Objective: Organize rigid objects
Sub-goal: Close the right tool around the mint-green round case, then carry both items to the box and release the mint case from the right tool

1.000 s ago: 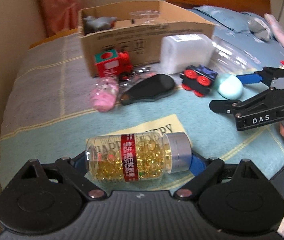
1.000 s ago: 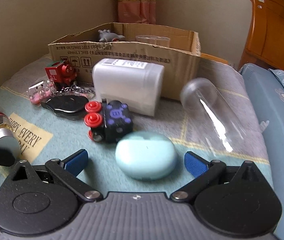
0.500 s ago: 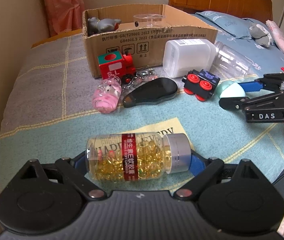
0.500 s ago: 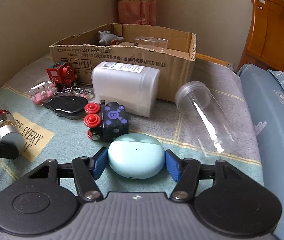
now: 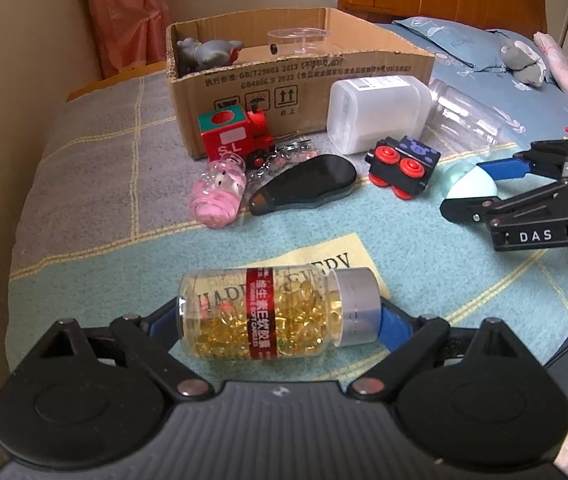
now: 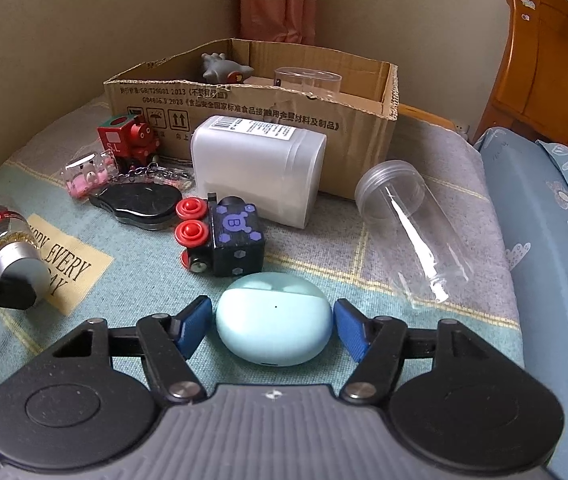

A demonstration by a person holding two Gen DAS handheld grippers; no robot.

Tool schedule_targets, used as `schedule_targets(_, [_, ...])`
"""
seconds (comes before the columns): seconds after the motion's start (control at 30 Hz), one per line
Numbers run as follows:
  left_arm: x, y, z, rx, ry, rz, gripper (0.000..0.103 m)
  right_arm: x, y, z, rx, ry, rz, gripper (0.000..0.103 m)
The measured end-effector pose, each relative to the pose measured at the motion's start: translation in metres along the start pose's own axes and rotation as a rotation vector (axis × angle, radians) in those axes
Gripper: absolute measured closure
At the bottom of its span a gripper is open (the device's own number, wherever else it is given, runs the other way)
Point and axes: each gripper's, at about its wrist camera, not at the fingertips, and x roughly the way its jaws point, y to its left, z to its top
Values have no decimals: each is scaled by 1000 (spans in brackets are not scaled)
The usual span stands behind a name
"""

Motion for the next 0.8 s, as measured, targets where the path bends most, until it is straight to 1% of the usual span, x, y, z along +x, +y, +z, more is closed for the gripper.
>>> schedule_targets(0.07, [0,0,0,-6,-1,-7,10,-1,1,0,-6,3,1,33])
schedule_targets(0.13, [0,1,1,-14,0,-11,10,-2,1,1,-13,3,-3,37])
schedule_targets(0.27, [-1,2,3,-9,9,-16,10,-3,0,2,-11,12,10,37])
schedule_targets(0.4, [-6,5,7,-6,17,-42,10,-9,1,3,-48,18,21,37])
schedule_targets(0.63, [-23,4,21,30,-9,-41,10,-24,2,8,-122,20,33,37])
schedule_targets(0.8, [-36,3,38,62,-49,-38,10,-32,1,14,-150,27,54,37])
